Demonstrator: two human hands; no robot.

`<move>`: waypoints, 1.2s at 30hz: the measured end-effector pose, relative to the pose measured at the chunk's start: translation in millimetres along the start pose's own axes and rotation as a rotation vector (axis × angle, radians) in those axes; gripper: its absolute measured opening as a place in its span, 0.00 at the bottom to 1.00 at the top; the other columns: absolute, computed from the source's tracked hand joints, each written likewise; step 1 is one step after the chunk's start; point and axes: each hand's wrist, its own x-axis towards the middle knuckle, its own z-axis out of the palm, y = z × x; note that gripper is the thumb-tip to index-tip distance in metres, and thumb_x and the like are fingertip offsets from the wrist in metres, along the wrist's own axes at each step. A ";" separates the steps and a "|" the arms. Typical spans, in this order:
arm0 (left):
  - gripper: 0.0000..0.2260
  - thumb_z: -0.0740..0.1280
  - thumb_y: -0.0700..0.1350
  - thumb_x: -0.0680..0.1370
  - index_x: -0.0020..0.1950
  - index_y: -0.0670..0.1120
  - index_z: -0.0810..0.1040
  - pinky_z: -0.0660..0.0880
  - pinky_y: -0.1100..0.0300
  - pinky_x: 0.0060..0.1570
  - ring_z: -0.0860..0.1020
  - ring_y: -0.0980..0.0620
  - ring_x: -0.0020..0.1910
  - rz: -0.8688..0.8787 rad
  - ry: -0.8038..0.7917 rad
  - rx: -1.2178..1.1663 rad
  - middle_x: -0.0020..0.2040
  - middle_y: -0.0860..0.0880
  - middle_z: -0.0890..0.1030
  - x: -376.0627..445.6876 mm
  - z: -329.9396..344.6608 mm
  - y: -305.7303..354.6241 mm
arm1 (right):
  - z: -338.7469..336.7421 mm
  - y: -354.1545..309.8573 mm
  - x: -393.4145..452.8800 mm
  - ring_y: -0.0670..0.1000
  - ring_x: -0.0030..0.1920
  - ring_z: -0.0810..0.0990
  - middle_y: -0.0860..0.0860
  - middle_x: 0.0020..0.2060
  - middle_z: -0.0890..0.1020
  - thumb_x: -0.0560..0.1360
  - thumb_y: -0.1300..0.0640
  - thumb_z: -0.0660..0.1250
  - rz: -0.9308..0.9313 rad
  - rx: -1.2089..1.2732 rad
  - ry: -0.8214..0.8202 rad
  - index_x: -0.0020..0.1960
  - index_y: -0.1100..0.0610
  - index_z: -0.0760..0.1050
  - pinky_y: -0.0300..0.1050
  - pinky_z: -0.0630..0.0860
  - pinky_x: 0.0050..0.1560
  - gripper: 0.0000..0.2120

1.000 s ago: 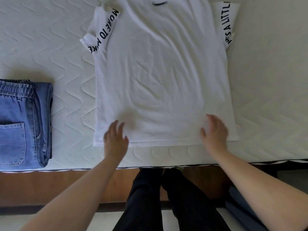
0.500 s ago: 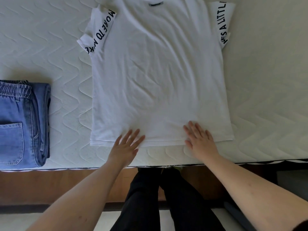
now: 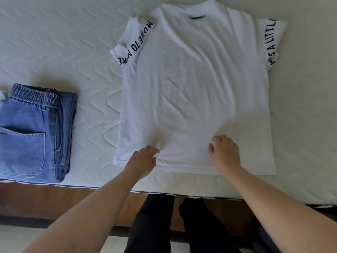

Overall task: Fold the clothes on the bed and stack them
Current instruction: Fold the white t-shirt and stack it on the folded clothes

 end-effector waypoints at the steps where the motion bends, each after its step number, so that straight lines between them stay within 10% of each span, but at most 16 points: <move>1: 0.16 0.57 0.45 0.82 0.70 0.51 0.72 0.71 0.54 0.60 0.77 0.48 0.59 -0.021 0.044 -0.072 0.67 0.50 0.73 5.0 -5.4 -5.7 | -2.6 -10.6 11.0 0.60 0.54 0.76 0.57 0.54 0.78 0.78 0.54 0.62 -0.008 0.021 0.016 0.59 0.58 0.76 0.52 0.70 0.54 0.13; 11: 0.11 0.62 0.40 0.80 0.61 0.48 0.76 0.75 0.55 0.48 0.76 0.52 0.42 -0.191 0.409 -0.445 0.51 0.49 0.78 78.3 -86.7 -100.3 | -44.8 -129.4 134.1 0.56 0.71 0.66 0.53 0.71 0.70 0.80 0.55 0.59 -0.177 0.110 0.049 0.73 0.56 0.67 0.52 0.62 0.70 0.21; 29: 0.26 0.65 0.56 0.79 0.73 0.46 0.66 0.72 0.46 0.64 0.73 0.42 0.64 -0.372 0.425 -0.581 0.67 0.43 0.72 318.6 -275.3 -174.6 | -77.9 -251.5 379.5 0.52 0.79 0.48 0.52 0.80 0.49 0.82 0.53 0.57 -0.221 0.184 0.110 0.80 0.57 0.49 0.47 0.49 0.76 0.30; 36: 0.15 0.72 0.59 0.74 0.43 0.48 0.76 0.71 0.61 0.36 0.75 0.54 0.37 -0.279 0.365 -0.583 0.39 0.53 0.77 362.1 -285.8 -181.8 | -45.0 -262.3 405.5 0.55 0.78 0.54 0.55 0.77 0.61 0.80 0.40 0.50 -0.204 0.029 0.328 0.76 0.58 0.60 0.51 0.48 0.77 0.31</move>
